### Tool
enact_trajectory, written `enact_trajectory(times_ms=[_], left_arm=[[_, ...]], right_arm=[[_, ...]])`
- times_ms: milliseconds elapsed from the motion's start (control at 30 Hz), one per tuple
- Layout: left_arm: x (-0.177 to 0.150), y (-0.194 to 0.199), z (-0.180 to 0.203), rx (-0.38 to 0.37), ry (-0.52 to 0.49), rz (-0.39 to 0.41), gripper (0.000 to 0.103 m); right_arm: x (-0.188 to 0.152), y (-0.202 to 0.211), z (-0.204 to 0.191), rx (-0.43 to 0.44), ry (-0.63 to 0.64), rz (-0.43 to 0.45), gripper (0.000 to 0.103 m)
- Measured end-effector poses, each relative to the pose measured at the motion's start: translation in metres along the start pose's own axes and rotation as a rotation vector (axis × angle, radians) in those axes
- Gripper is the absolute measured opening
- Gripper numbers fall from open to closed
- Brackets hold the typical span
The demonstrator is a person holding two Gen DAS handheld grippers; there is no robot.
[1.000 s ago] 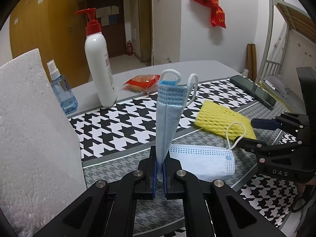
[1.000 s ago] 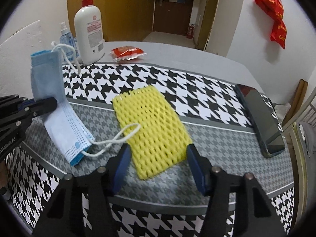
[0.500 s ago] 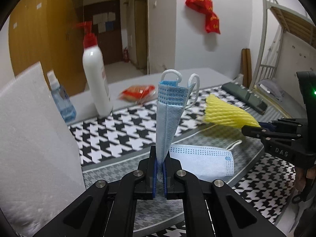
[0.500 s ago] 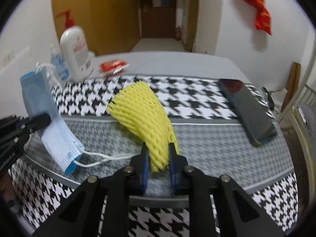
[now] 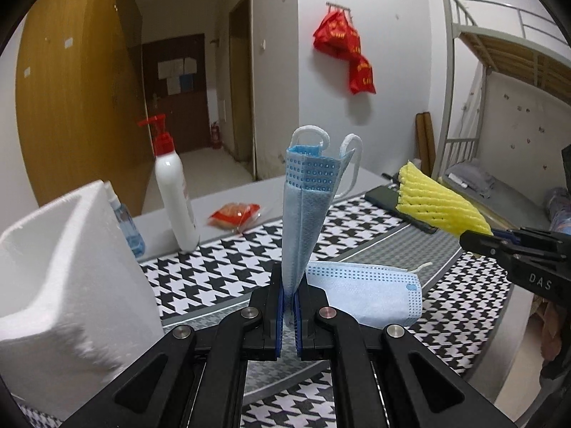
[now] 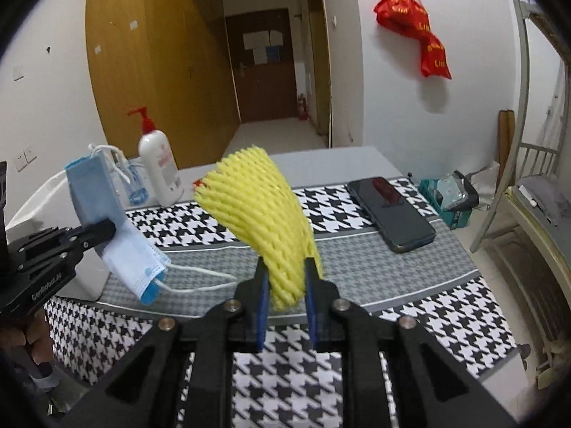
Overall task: Organize soft objects
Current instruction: 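Carry the yellow net with the right tool while the left tool carries the mask over the box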
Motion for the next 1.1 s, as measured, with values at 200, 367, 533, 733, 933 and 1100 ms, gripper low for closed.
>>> enact_trajectory(times_ms=[200, 367, 533, 733, 933, 1100], left_arm=[[0.003, 0.03, -0.004, 0.007, -0.009, 0.053, 0.005], [0.003, 0.057, -0.008, 0.014, -0.016, 0.088, 0.005], [0.001, 0.074, -0.012, 0.016, -0.032, 0.123, 0.005], [-0.001, 0.102, -0.016, 0.019, -0.039, 0.162, 0.005], [-0.003, 0.124, -0.022, 0.024, -0.038, 0.193, 0.005], [-0.004, 0.139, -0.025, 0.019, -0.039, 0.218, 0.005]], right_arm=[[0.0, 0.03, -0.016, 0.025, -0.006, 0.068, 0.021], [-0.001, 0.05, -0.029, 0.033, -0.01, 0.115, 0.021], [-0.002, 0.07, -0.042, 0.039, 0.0, 0.157, 0.021], [-0.004, 0.087, -0.056, 0.043, 0.009, 0.188, 0.021], [-0.005, 0.104, -0.068, 0.044, 0.026, 0.215, 0.021], [-0.007, 0.117, -0.076, 0.042, 0.034, 0.234, 0.021]])
Point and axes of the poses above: each gripper's, at about its wrist camera, not at the fingertips, and y roughly against the way its jaws point, z to its right, x to its top, the point moved 4 cm from there along -y, roughly the way its jaws point, and after that the axes turned 1 degree about y, right-handed, at the moved point
